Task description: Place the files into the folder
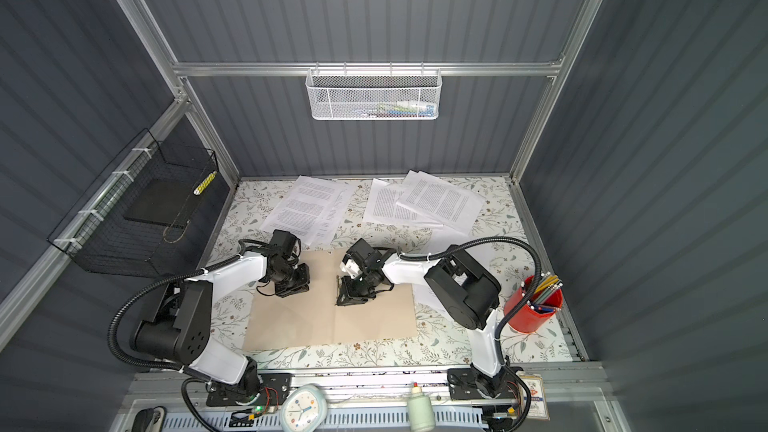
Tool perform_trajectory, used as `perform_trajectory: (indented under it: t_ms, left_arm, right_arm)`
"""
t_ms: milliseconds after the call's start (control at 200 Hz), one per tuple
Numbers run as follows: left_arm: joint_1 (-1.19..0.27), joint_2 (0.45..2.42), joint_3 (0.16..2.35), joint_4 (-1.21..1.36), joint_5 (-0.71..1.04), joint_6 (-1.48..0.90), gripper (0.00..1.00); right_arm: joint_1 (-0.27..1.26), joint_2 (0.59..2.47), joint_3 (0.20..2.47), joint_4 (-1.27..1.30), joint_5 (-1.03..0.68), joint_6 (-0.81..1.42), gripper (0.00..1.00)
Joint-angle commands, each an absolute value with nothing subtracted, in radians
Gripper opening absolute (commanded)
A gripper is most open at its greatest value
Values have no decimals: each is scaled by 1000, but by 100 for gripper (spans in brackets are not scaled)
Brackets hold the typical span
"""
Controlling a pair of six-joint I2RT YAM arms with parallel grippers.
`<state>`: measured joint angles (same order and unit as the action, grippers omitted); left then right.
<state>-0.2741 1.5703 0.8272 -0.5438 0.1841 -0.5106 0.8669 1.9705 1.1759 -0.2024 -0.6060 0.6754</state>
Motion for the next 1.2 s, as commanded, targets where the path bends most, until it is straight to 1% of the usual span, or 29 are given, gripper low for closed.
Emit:
perform_trajectory:
  t_ms: [0,230,560,670,850,1000,1196]
  left_arm:
    - [-275,1597,796,-563,147,-527,0]
    - [-275,1595,798,-567,141,-529,0]
    - [-275,1608,802,-564,137,-535,0]
    - [-275,1609,801,-563,135,-536,0]
    - [-275,1612,804,-568,121,-543,0]
    - [-275,1624,803,-577,96,-551,0]
    - [-275,1638,795,-591,66,-570,0]
  right_arm:
    - [871,1994,1170,-206,-613,689,22]
    - [871,2000,1166,-199,-622,688,18]
    - [874,2023,1167,-218,-604,683,16]
    - [874,2023,1160,-205,-606,690,12]
    - [873,2024,1148,-202,-595,699,0]
    - [871,2031,1132,-187,-598,715,0]
    - [864,2042,1079,-180,-545,792,0]
